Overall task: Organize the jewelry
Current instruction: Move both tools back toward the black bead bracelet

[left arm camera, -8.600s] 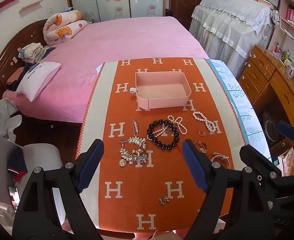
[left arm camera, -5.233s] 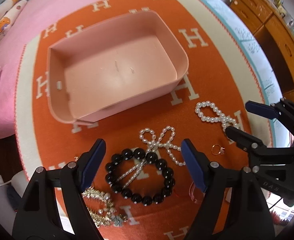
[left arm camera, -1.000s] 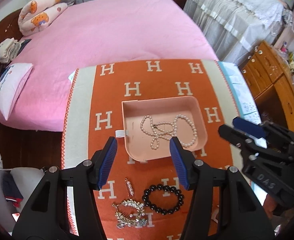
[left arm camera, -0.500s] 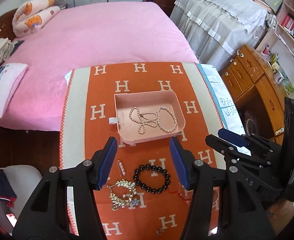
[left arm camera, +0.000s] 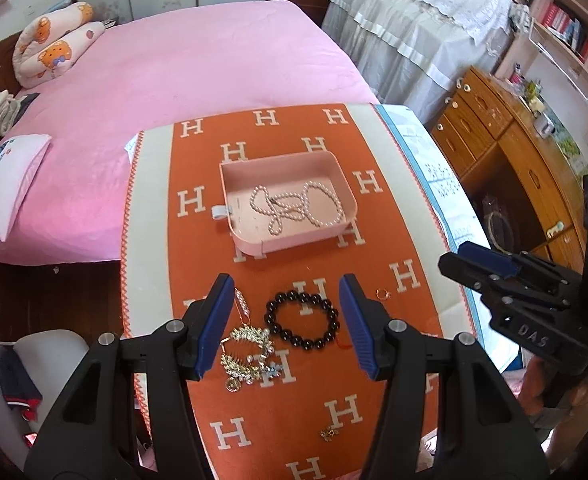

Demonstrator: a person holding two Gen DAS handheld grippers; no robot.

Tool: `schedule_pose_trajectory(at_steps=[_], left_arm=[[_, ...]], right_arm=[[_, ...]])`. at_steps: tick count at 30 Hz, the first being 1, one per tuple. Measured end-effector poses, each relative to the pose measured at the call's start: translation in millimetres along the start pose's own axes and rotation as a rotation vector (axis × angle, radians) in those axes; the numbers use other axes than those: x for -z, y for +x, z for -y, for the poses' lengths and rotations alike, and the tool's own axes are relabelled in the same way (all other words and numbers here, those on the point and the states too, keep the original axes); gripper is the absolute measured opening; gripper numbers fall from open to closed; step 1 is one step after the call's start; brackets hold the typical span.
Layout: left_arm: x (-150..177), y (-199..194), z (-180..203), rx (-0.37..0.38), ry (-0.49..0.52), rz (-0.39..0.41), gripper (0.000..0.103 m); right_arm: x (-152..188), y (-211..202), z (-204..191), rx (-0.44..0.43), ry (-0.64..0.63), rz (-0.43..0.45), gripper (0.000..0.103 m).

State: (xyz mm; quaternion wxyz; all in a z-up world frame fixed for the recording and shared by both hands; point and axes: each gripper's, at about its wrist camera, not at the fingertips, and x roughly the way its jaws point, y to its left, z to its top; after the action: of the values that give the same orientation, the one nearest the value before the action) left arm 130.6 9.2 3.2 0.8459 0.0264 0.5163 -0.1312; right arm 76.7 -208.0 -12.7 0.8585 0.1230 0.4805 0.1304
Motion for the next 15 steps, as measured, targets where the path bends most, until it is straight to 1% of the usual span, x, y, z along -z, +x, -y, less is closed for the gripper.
schedule_pose_trajectory(at_steps=[6,9,11,15], left_arm=[[14,15,12,0.036,0.036,-0.033,0.051],[20,28,21,0.047,0.055,-0.053,0.051],[25,38,27,0.056,0.072,-0.069,0.051],[36,68,40,0.059,0.115,-0.126,0.052]], right_arm=[[28,-12,21,0.018,0.060,-0.014,0.037],[41,-12,30,0.026,0.081,-0.032,0.037],[50,-9,36,0.034,0.087,-0.043,0.037],[66,1,45,0.044,0.099,-0.068,0.037]])
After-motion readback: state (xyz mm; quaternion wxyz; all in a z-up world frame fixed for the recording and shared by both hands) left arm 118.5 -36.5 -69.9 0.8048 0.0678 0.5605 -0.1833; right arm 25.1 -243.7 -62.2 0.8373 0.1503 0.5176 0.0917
